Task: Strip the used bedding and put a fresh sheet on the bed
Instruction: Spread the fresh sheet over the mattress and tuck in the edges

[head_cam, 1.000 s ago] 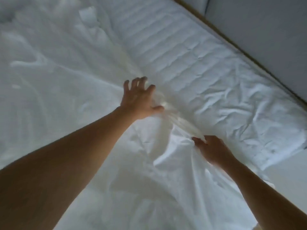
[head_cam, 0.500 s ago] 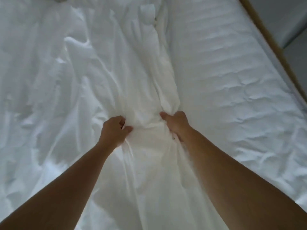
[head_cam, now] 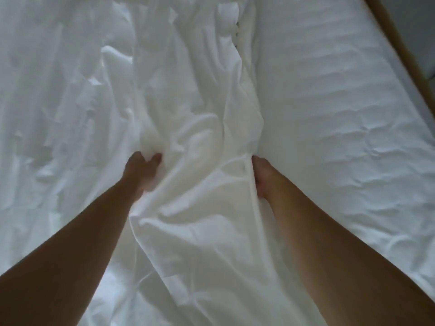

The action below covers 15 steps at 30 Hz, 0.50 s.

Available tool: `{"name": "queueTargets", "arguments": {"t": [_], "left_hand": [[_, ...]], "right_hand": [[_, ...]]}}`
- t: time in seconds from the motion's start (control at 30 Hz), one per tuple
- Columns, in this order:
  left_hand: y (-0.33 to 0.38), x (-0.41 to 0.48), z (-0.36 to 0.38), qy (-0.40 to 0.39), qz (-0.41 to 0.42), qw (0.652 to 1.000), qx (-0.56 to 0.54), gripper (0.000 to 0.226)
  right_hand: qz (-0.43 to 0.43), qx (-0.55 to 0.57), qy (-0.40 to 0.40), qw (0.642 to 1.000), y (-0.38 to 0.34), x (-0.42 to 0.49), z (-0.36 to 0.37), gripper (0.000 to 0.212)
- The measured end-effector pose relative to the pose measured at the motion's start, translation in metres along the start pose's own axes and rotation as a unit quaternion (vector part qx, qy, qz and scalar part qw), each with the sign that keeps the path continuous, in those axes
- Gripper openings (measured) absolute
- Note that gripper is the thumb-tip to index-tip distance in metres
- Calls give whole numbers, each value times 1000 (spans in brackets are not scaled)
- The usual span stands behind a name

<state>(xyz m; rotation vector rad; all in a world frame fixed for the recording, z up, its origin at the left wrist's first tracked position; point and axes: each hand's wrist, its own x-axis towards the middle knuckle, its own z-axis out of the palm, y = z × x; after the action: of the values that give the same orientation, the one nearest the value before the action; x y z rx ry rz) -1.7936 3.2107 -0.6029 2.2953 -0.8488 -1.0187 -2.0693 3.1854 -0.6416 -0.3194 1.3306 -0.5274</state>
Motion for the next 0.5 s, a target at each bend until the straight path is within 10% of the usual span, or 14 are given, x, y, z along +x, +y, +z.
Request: {"name": "queueTargets", "arguments": {"t": [0.23,0.4,0.5], "left_hand": [[-50,11,-22,54,45,972,223,61],[-85,32,-120,173,-21,920,351,54],[-51,25,-88,216,175,908,314,56]], "right_hand": [[-32,-222,106,969,-1,4,20,42],[-24,-159,158,974,10,5,-3,81],[-19,-208,142,968,7,6,-4,94]]}}
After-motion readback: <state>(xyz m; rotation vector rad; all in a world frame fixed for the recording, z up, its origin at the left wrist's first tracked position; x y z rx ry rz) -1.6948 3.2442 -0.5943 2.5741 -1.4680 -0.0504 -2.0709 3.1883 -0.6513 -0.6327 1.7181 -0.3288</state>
